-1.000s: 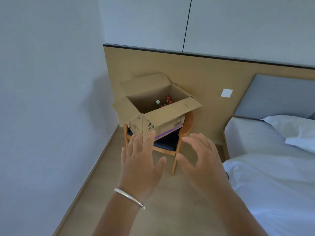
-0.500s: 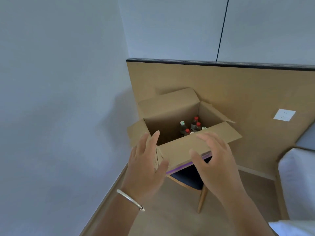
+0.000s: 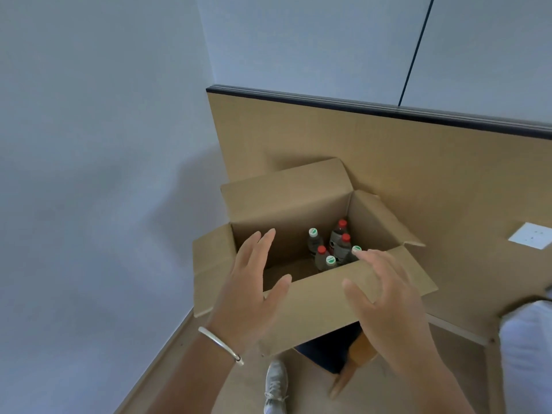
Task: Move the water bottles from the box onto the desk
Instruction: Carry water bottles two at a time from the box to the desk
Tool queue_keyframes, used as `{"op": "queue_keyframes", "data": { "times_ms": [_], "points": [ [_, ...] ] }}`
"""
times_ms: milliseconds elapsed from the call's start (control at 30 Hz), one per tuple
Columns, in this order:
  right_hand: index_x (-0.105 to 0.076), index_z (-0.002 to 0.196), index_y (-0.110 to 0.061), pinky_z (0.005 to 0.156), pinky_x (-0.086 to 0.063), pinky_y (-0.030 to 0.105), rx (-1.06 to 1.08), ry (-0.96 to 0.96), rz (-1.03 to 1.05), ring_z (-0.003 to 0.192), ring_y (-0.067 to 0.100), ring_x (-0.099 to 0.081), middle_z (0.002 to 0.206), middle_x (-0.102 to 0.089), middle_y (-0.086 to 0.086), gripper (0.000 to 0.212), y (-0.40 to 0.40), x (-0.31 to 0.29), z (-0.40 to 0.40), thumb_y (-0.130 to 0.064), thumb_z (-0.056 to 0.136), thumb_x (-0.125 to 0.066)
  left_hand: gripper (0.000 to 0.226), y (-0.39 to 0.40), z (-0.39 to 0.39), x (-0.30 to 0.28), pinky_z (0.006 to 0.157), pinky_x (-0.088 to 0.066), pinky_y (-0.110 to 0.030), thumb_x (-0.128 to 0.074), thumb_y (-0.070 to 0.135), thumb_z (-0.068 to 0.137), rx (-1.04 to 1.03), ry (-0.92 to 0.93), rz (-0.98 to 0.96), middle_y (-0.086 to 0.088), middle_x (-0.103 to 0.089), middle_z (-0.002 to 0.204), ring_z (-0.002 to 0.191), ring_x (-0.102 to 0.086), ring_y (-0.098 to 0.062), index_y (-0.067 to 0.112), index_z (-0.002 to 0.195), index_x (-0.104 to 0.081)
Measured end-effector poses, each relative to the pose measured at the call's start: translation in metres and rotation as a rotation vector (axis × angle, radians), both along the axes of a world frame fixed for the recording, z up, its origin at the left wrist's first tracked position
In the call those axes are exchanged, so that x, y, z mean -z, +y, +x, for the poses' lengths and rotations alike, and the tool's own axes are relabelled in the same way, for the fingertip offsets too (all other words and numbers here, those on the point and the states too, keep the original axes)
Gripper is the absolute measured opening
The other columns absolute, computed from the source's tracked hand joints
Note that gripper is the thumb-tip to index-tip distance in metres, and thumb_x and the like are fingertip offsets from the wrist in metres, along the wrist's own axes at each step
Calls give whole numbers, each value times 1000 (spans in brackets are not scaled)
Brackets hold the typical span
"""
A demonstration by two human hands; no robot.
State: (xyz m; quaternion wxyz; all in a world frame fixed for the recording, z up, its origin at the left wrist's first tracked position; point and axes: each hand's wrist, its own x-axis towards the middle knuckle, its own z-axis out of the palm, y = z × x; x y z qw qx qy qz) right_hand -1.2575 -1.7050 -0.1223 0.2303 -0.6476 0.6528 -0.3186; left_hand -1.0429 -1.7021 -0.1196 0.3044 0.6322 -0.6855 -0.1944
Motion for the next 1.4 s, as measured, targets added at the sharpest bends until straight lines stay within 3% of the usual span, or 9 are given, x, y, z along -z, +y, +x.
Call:
{"op": "queue_keyframes", "data": {
  "times_ms": [133,367,567,667,733,867,1067,1233,1400],
  "points": [
    [-53,134,-31,116,-30,38,27,55,44,138,8,-33,143,-45,-11,47,-49,15,1,-30,89,-64,70,-67,12,17,120,-23,-29,-57,35,96,67,-14,16,11,-21,160,148,-16,-4,36,154,-18],
    [-56,131,-26,110,-31,30,39,219,167,130,13,-42,133,-53,-8,48,-159,45,15,-25,85,-70,63,-189,32,59,109,-14,-13,-55,32,98,151,28,104,15,-30,155,142,-23,1,32,153,-25],
    [-58,131,-19,108,-31,29,6,301,310,128,18,-45,130,-56,-3,51,-230,89,20,-20,83,-74,61,-275,22,122,111,-16,-14,-57,27,97,260,38,248,13,-35,154,141,-29,-4,31,152,-29],
    [-55,135,-19,108,-35,30,-24,330,410,127,18,-46,131,-55,-2,56,-255,121,18,-23,82,-74,59,-305,10,160,117,-25,-23,-58,27,97,326,36,361,13,-37,153,141,-32,-7,33,150,-33],
    [-50,139,-21,107,-38,31,-61,359,494,127,18,-46,135,-52,-2,60,-270,144,19,-27,84,-73,59,-318,2,187,117,-30,-30,-59,26,96,359,41,446,10,-37,153,142,-33,-11,33,150,-34],
    [-41,145,-24,107,-42,33,-148,441,623,131,18,-44,142,-47,-1,67,-292,190,18,-33,86,-71,64,-334,-15,239,111,-31,-28,-60,25,96,366,36,561,5,-35,155,141,-36,-15,30,152,-30],
    [-28,150,-27,107,-41,36,-349,589,764,135,21,-39,148,-38,0,75,-323,247,7,-36,88,-68,74,-351,-36,317,115,-31,-31,-69,26,90,371,11,646,-4,-39,153,140,-38,-21,23,153,-30],
    [-30,147,-28,104,-43,38,-452,661,792,131,23,-42,146,-40,2,71,-338,275,1,-33,87,-69,75,-367,-50,356,116,-24,-27,-72,18,87,399,35,607,-10,-39,154,142,-35,-24,15,151,-34],
    [-36,143,-27,98,-47,40,-566,739,795,124,26,-48,139,-45,5,65,-348,293,-2,-31,87,-69,73,-371,-64,386,117,-30,-37,-74,16,86,436,39,576,-15,-42,151,140,-38,-29,11,149,-37]
  ]
}}
